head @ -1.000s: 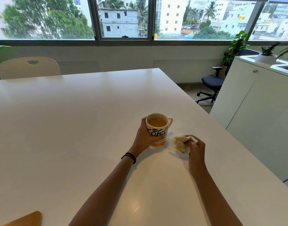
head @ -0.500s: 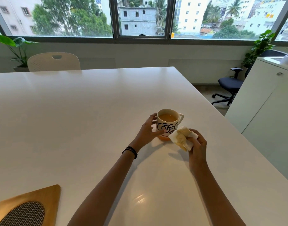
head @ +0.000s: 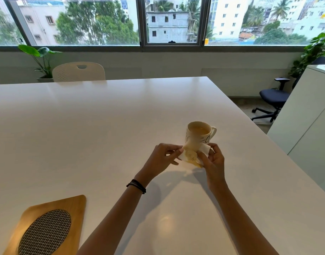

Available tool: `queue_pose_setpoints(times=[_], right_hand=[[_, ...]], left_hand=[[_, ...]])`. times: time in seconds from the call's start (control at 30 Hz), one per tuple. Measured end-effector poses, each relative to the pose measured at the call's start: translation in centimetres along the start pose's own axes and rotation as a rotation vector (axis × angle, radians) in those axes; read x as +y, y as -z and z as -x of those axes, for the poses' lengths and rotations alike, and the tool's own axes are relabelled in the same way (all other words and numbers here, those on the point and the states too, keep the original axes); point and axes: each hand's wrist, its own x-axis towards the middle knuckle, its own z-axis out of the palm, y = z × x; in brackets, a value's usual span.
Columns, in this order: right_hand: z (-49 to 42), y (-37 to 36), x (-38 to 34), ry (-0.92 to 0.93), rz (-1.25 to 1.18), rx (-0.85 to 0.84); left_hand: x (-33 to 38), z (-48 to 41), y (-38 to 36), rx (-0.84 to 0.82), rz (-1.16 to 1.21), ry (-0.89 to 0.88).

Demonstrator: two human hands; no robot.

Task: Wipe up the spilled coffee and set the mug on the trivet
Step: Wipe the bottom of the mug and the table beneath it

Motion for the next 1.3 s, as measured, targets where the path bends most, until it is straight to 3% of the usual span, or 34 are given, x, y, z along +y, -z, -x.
queue_pose_setpoints(times=[0.13, 0.33, 0.53, 0.73, 0.87, 0.93, 1.3], right_hand=[[0.5, -0.7, -0.1, 0.028, 0.116, 0.031], [1.5, -1.9, -1.2, 0.187, 0.417, 0.132], [2.3, -1.3, -2.8, 0.174, 0.406, 0.082], [4.0, 0.1, -3.3, 0.145, 0.433, 0.070], [4.8, 3.0, -3.8, 0.075, 0.411, 0.080], [5.4, 5.2, -4.1, 0.054, 0.410, 0.104], [13.5, 19.8, -9.0, 0.026, 0.300, 0.449]], left_hand=[[0.5, 0.8, -0.2, 0.124, -0.010, -0.055], [1.0, 2.0, -1.3, 0.318, -0.243, -0.154], [2.3, 2.6, -2.1, 0.342, -0.352, -0.287], [3.5, 3.1, -4.6, 0.177, -0.363, -0.334], [4.1, 3.0, -5.1, -0.130, -0.322, -0.321], [4.3, 3.2, -5.9, -0.209, -0.325, -0.320], [4.5, 3.4, -18.4, -0.516, -0.418, -0.340]])
